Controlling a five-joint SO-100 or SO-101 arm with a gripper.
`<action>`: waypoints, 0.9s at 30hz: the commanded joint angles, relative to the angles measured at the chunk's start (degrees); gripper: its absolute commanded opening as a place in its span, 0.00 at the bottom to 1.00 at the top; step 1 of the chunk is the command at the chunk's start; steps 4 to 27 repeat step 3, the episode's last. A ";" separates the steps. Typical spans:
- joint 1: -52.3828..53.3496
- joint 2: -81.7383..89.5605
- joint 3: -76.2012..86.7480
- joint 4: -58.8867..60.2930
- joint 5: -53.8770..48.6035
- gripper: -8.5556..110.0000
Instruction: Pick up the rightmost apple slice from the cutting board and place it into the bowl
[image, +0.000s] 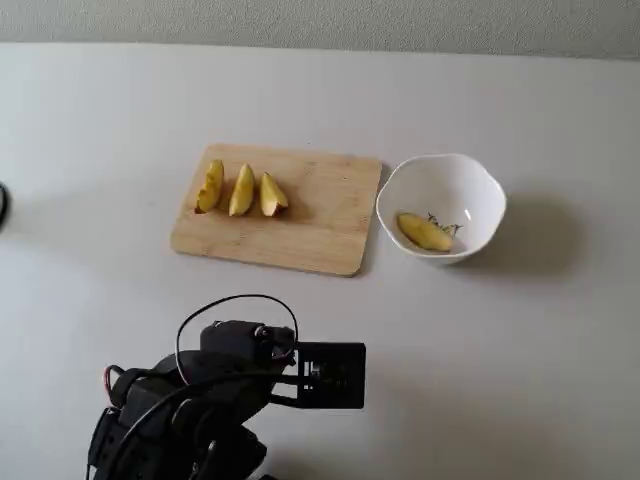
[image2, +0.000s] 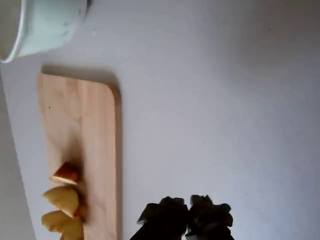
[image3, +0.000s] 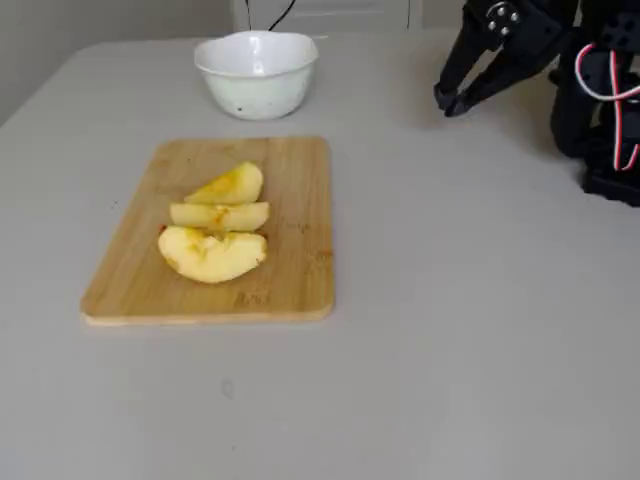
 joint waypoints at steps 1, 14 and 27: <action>0.53 0.09 1.58 0.26 0.26 0.07; 0.53 0.09 1.58 0.26 0.26 0.07; 0.53 0.09 1.58 0.26 0.26 0.07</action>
